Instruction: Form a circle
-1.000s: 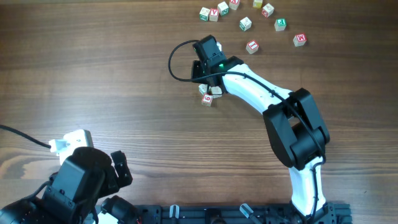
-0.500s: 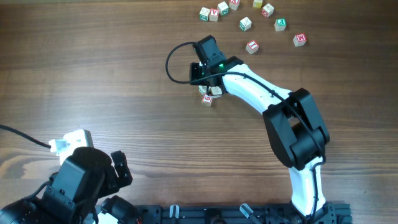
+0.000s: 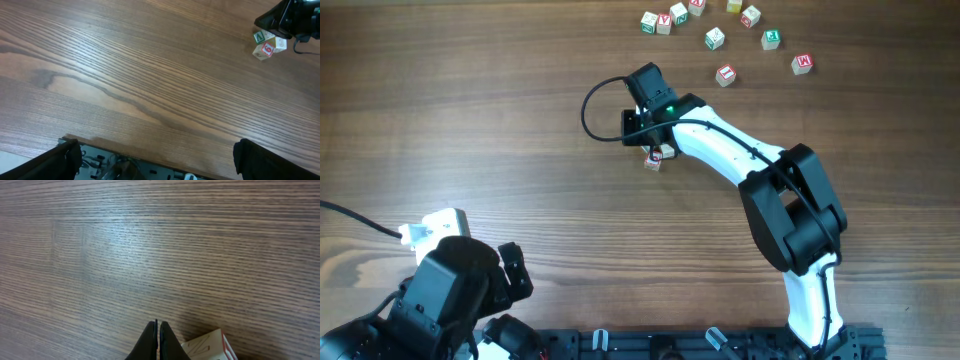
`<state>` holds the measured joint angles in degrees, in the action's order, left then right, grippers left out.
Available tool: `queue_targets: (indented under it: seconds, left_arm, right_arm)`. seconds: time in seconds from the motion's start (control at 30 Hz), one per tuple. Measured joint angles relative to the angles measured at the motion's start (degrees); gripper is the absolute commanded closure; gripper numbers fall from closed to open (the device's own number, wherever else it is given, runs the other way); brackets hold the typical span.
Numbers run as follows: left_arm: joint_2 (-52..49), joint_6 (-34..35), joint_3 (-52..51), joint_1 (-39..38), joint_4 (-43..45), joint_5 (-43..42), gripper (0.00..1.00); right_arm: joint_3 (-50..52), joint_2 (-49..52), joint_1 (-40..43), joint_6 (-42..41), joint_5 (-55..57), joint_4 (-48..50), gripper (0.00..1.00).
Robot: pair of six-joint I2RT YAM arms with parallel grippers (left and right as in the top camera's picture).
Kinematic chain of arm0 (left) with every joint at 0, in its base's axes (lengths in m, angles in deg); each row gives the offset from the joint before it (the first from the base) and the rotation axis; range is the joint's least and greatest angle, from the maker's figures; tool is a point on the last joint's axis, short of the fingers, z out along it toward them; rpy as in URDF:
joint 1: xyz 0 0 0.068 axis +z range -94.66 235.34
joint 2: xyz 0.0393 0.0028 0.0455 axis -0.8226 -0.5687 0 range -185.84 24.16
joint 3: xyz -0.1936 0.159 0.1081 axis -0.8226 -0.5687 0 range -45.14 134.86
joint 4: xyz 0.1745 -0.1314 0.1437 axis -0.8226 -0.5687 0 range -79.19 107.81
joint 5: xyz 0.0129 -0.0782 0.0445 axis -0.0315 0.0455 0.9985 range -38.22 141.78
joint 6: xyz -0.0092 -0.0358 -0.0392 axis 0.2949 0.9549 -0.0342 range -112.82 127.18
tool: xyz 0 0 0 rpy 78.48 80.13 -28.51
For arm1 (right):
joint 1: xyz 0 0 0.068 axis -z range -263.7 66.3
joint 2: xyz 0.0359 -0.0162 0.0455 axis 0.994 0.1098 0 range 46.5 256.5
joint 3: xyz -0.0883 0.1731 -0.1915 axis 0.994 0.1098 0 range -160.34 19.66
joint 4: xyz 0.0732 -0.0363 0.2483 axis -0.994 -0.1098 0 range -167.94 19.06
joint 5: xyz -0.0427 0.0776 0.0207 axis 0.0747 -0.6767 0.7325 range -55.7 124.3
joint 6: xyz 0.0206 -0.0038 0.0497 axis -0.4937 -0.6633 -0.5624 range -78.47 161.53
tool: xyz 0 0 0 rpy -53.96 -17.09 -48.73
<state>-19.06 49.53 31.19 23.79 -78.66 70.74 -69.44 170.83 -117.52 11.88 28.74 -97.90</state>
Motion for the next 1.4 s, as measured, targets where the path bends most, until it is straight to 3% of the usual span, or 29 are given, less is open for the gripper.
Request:
queue_targets:
  seconds: [1.4]
  left_arm:
    - [0.0, 0.0, 0.0, 0.0, 0.0, 0.0, 0.00]
  right_arm:
    - [0.0, 0.0, 0.0, 0.0, 0.0, -0.9, 0.95]
